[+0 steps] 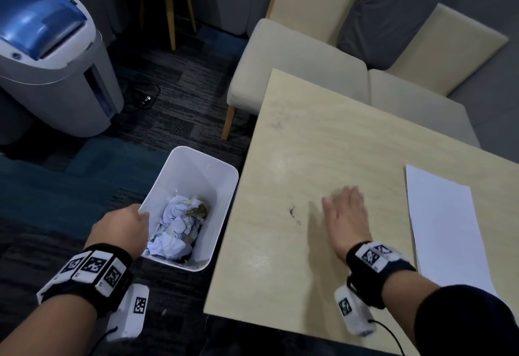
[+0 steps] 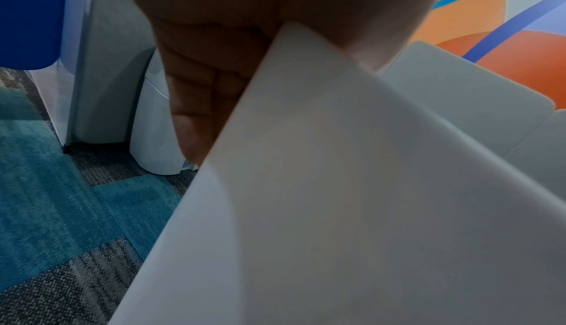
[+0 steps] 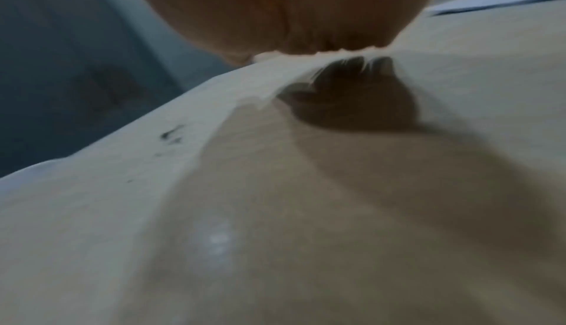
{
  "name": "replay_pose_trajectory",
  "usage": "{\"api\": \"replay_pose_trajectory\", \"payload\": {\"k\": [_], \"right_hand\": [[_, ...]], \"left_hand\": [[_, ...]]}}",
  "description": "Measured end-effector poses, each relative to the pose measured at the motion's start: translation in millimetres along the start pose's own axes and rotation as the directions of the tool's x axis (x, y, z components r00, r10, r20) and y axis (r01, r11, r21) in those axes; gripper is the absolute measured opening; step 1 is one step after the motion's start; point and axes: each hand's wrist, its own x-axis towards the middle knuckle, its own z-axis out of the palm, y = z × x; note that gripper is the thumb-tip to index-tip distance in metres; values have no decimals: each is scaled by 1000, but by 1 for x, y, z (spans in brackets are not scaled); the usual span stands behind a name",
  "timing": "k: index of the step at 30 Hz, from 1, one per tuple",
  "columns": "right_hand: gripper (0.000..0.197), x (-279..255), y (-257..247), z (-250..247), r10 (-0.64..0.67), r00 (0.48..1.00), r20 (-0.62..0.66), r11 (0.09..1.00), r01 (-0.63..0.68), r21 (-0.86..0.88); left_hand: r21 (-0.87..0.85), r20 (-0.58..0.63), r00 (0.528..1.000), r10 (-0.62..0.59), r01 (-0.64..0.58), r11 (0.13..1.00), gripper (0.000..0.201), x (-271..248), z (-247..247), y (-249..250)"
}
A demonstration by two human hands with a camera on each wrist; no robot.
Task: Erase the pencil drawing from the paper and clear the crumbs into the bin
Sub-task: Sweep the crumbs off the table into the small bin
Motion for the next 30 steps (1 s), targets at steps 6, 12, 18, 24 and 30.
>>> {"api": "replay_pose_trajectory", "payload": {"k": [6, 12, 18, 24, 30], "right_hand": [[68, -31, -42, 15, -423, 896, 134, 905, 424, 19], [80, -41, 53, 15, 6, 1000, 3, 991, -6, 136], [79, -8, 68, 19, 322, 945, -50, 946, -319, 60], [72, -27, -33, 17, -317, 940, 125, 948, 309, 75], [90, -40, 16, -7, -44, 997, 56, 973, 30, 230]], "left_hand": [[11, -2, 1000, 16, -16, 1000, 30, 2, 2, 4], [3, 13, 1000, 2, -2, 1000, 28, 3, 4, 3], [7, 33, 999, -4, 4, 1000, 27, 4, 6, 4], [38, 15, 1000, 6, -7, 999, 28, 2, 9, 4], [14, 6, 1000, -2, 2, 1000, 28, 1, 4, -3]]}}
